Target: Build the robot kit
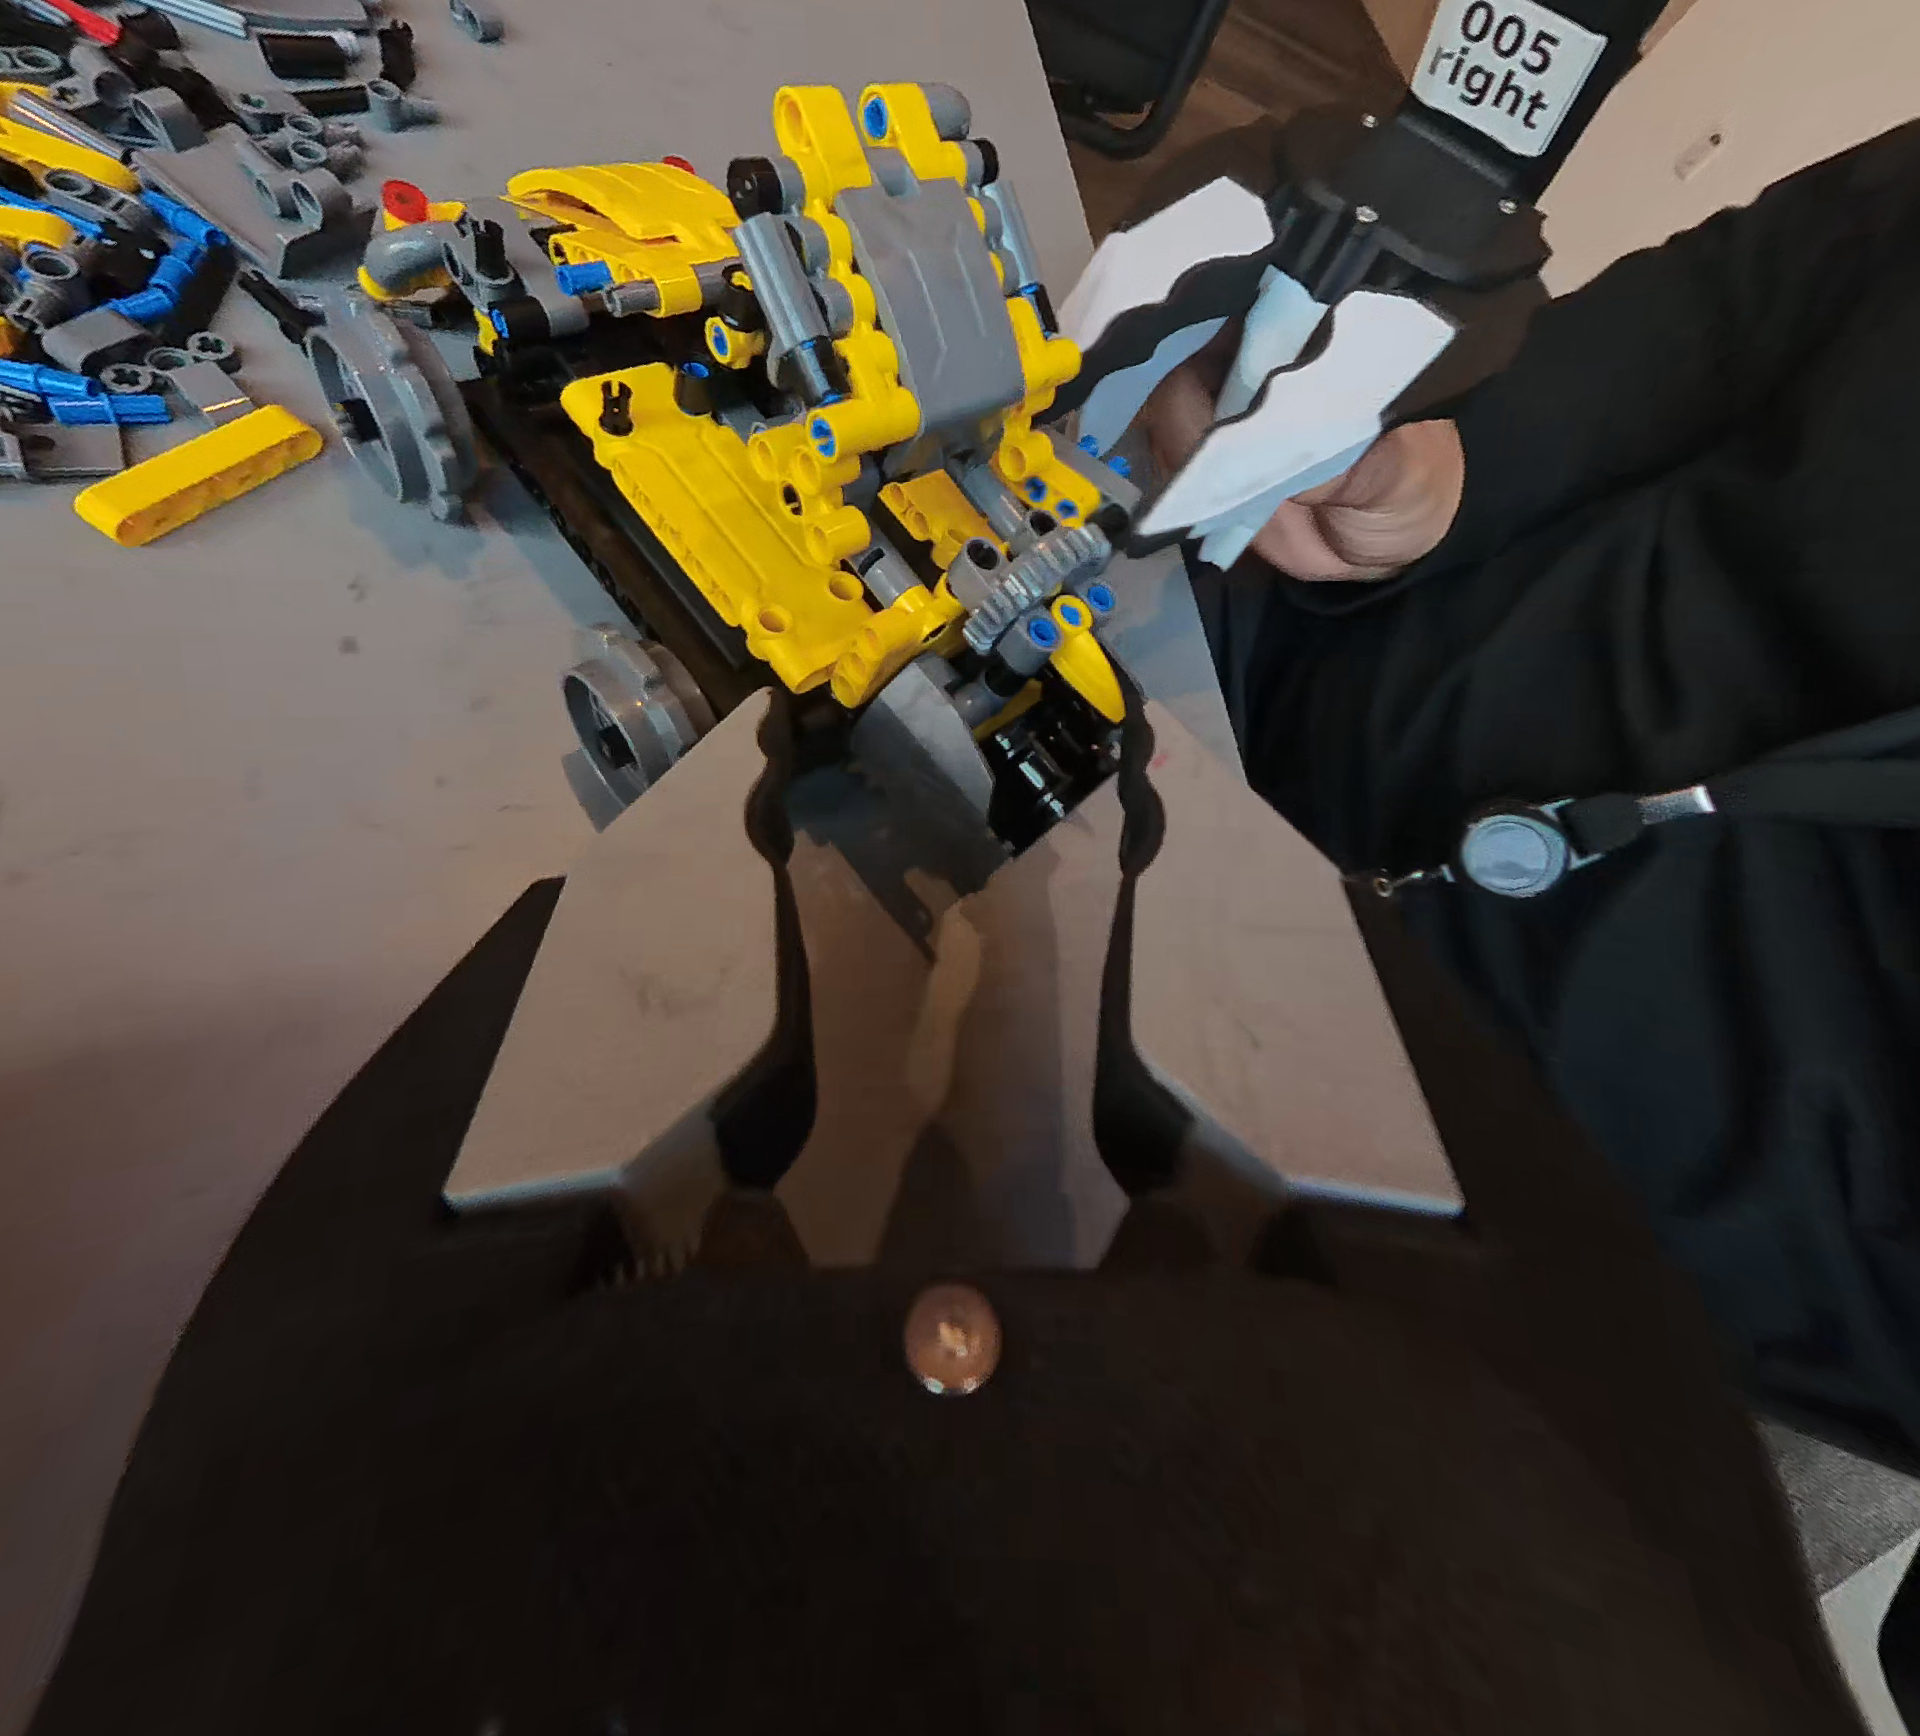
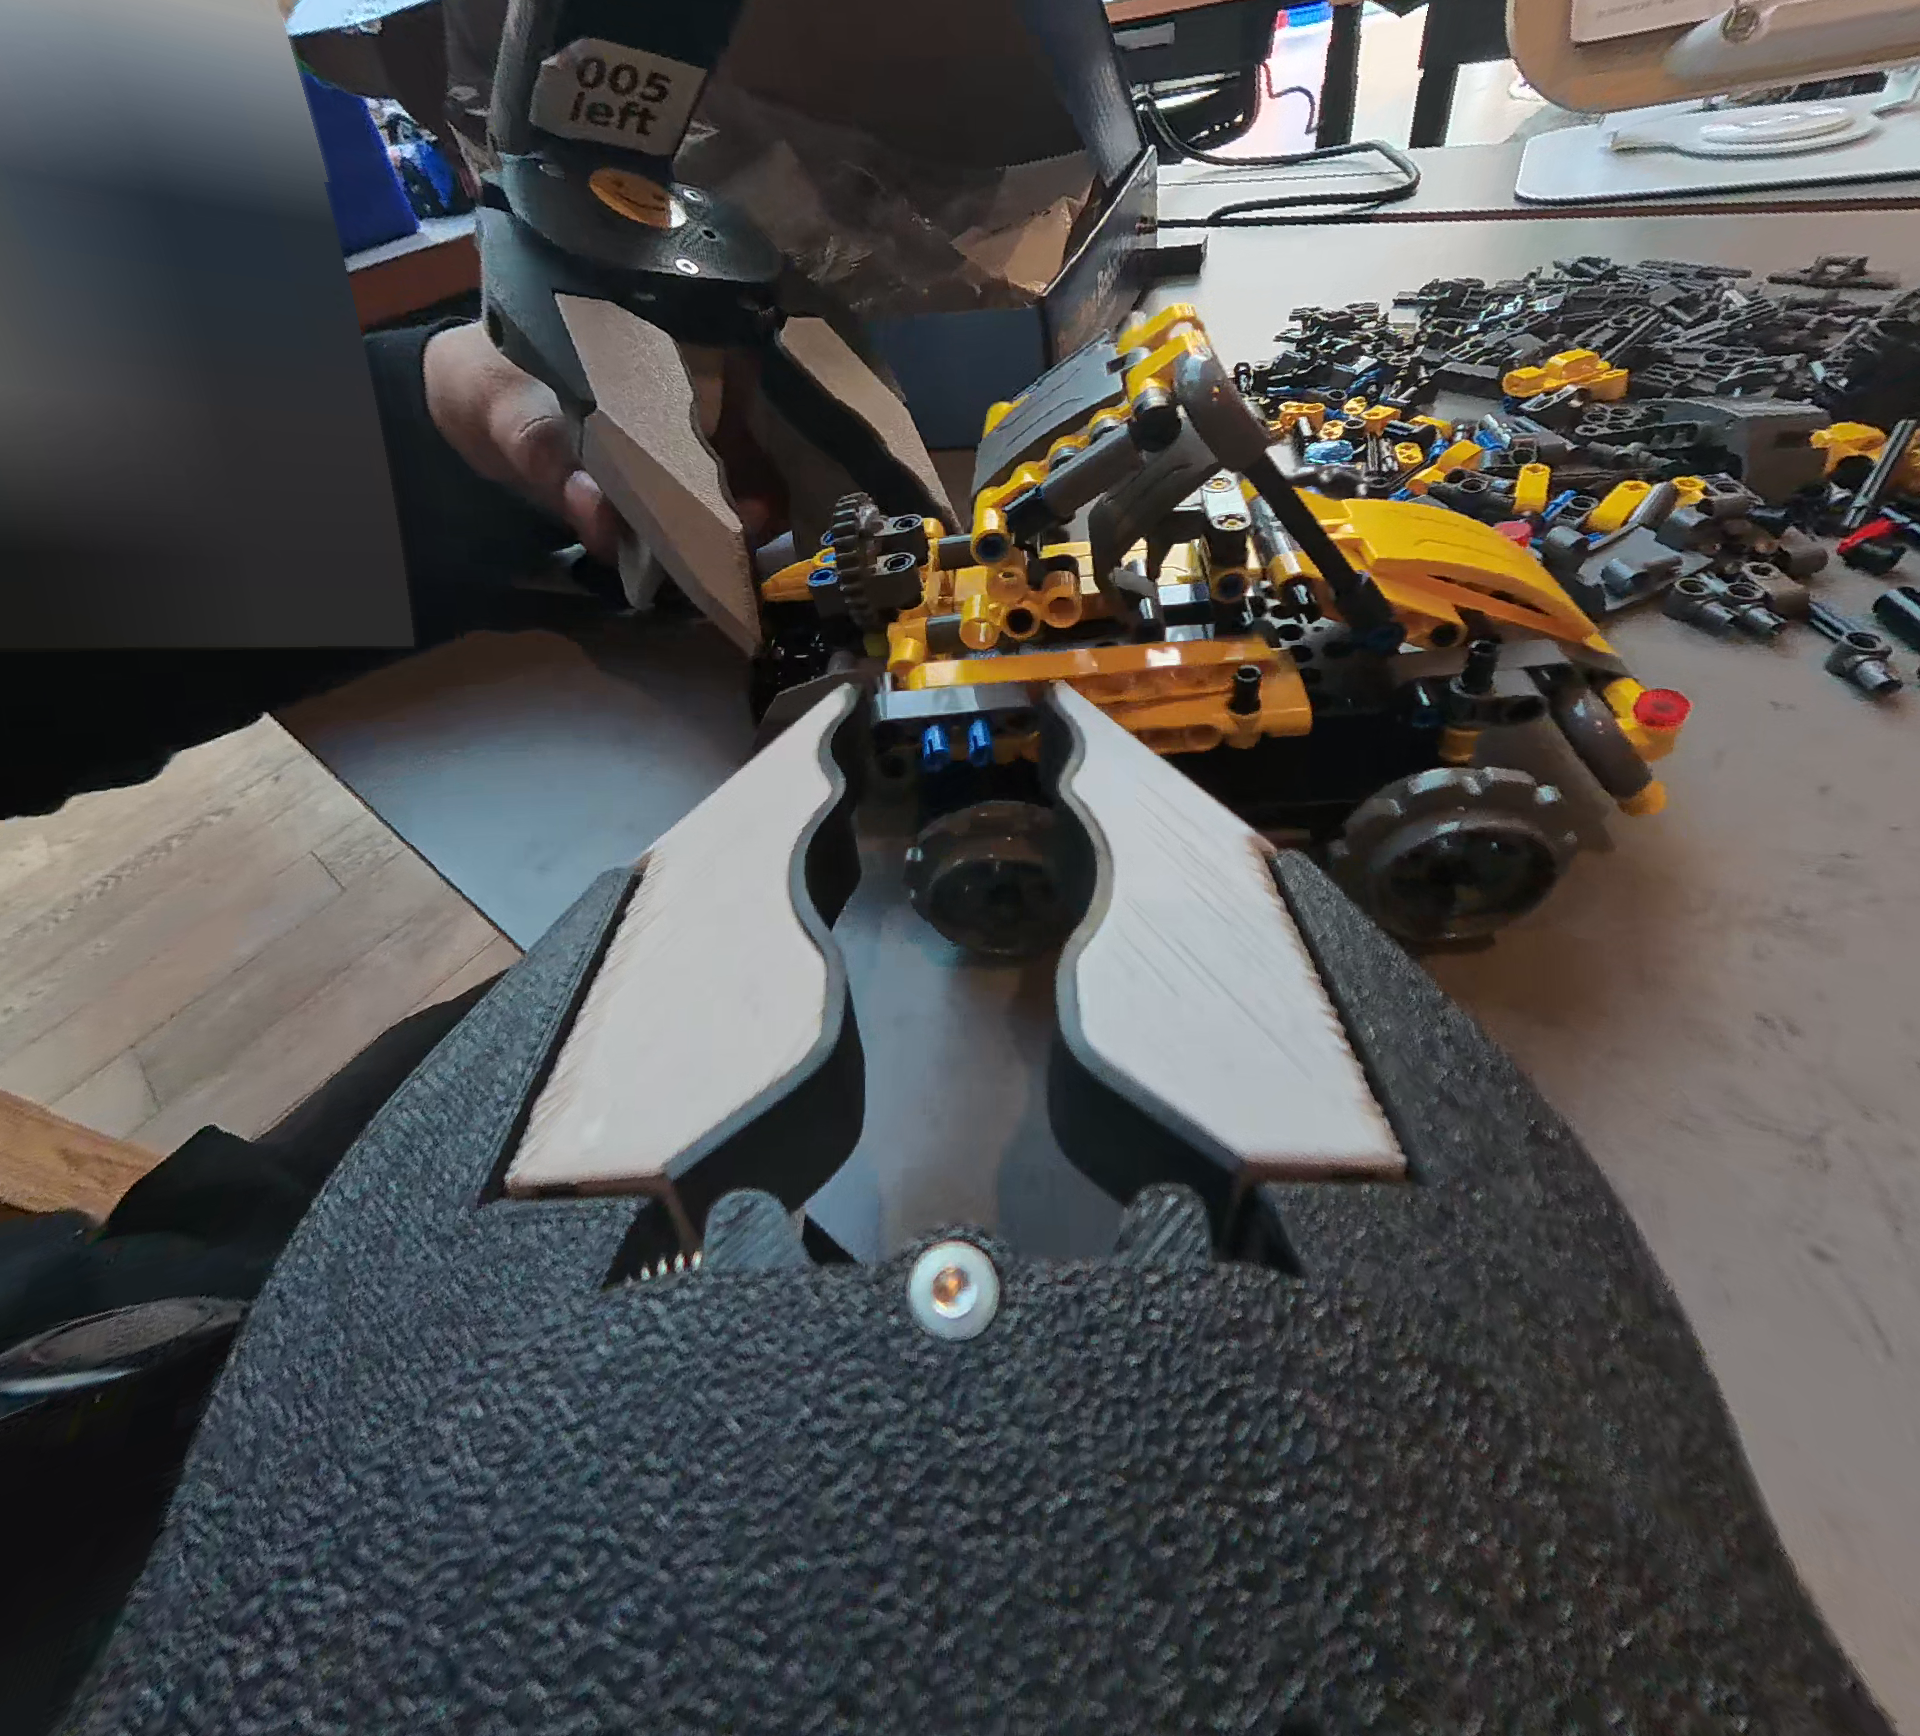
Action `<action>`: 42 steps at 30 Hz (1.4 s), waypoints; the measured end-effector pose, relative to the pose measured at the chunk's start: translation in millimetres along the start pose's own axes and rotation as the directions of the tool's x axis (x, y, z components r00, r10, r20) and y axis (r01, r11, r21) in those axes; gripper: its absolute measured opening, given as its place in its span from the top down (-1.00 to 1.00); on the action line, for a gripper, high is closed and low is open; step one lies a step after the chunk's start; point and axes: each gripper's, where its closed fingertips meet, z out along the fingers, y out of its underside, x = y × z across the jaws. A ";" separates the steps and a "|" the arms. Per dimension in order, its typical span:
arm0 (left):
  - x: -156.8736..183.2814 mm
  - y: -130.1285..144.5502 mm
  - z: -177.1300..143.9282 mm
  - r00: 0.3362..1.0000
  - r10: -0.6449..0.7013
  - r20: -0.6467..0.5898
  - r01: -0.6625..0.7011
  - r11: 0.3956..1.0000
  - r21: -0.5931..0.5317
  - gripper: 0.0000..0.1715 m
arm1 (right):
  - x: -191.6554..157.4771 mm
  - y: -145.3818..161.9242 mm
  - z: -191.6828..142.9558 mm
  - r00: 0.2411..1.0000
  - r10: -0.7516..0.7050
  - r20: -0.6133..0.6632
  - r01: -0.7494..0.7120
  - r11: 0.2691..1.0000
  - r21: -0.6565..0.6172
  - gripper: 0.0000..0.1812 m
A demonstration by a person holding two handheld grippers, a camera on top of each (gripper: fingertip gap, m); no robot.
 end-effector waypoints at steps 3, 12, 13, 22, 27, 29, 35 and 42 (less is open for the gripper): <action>2.4 2.5 0.3 0.999 0.037 0.004 -0.037 0.999 -0.011 0.31 | 2.8 0.1 0.8 1.000 0.001 -0.021 -0.001 1.000 -0.007 0.65; -2.9 -18.7 -31.0 0.998 0.053 0.021 -0.055 0.997 0.059 0.30 | 2.9 -3.8 1.2 1.000 0.029 -0.013 -0.029 0.999 -0.015 0.65; -5.7 -19.2 -31.5 0.997 0.070 0.036 -0.072 0.996 0.043 0.31 | 2.7 -4.0 1.0 1.000 0.022 -0.014 -0.023 1.000 -0.019 0.65; -3.9 -6.6 -4.3 0.995 0.102 0.009 -0.102 0.993 -0.060 0.52 | 4.3 1.0 -1.4 0.996 -0.057 -0.066 0.054 0.998 -0.041 0.65; -3.5 -8.9 -0.6 0.999 0.032 -0.020 -0.031 0.999 0.017 0.50 | 5.8 2.0 -4.4 0.998 -0.033 -0.060 0.032 0.999 -0.017 0.65; -4.1 -9.2 0.7 0.999 0.026 -0.022 -0.026 0.999 0.035 0.52 | 6.6 3.0 -5.0 0.997 -0.035 -0.068 0.034 0.999 -0.013 0.65; -4.4 -10.8 5.9 0.999 -0.014 -0.030 0.015 0.999 0.052 0.53 | 10.5 2.9 -9.3 0.993 -0.061 -0.106 0.060 0.998 -0.010 0.65; -6.2 -14.2 9.2 0.999 0.010 0.032 -0.013 0.997 0.072 0.57 | 13.8 4.8 -11.8 0.989 -0.050 -0.142 0.047 0.999 -0.023 0.65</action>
